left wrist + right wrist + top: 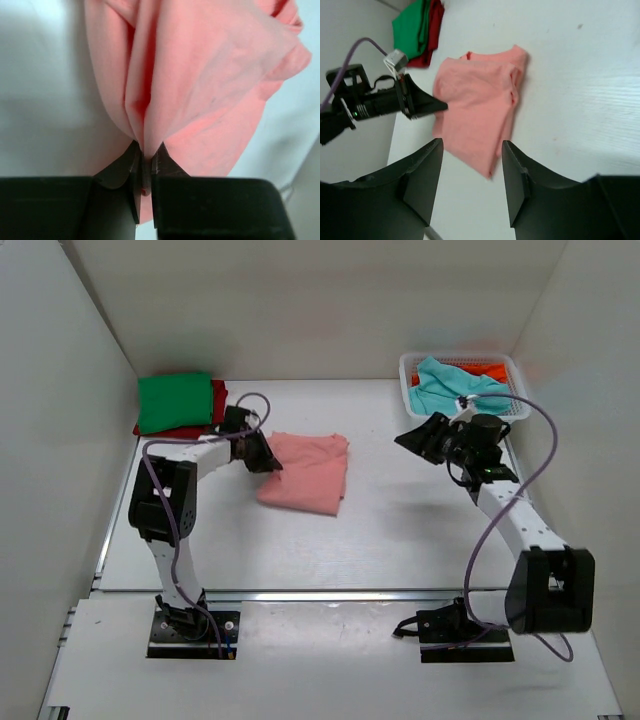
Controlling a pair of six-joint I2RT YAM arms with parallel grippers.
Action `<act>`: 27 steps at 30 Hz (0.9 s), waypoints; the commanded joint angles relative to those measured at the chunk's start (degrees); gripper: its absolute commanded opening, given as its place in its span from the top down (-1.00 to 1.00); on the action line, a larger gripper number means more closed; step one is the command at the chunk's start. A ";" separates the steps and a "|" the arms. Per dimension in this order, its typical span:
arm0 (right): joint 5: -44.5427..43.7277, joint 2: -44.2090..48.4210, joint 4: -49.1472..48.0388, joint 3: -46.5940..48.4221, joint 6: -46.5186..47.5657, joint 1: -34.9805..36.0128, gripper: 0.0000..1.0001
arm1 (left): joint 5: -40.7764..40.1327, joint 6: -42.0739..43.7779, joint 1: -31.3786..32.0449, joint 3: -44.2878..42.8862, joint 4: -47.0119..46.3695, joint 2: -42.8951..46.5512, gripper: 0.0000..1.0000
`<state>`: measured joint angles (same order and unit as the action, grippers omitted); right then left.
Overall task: Fold and stack the t-shirts
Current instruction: Put the neatly folded tshirt into the corner of the board with the left arm
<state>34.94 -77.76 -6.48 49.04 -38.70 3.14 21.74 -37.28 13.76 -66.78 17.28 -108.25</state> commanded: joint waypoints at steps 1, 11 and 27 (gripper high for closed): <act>-3.37 6.46 9.09 -0.79 6.86 -1.64 0.04 | -10.64 8.95 -3.82 -12.73 9.50 -3.61 1.00; -12.61 21.06 13.69 -7.63 16.28 -2.08 0.00 | -23.39 23.28 -11.38 -51.76 22.26 -21.29 1.00; -14.64 19.14 15.18 -5.97 19.19 -0.15 -0.01 | -26.06 28.40 -17.96 -68.55 19.37 -21.65 1.00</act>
<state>20.53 -57.69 10.31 41.04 -20.29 2.39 -4.19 -10.26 0.10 -134.23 39.79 -136.07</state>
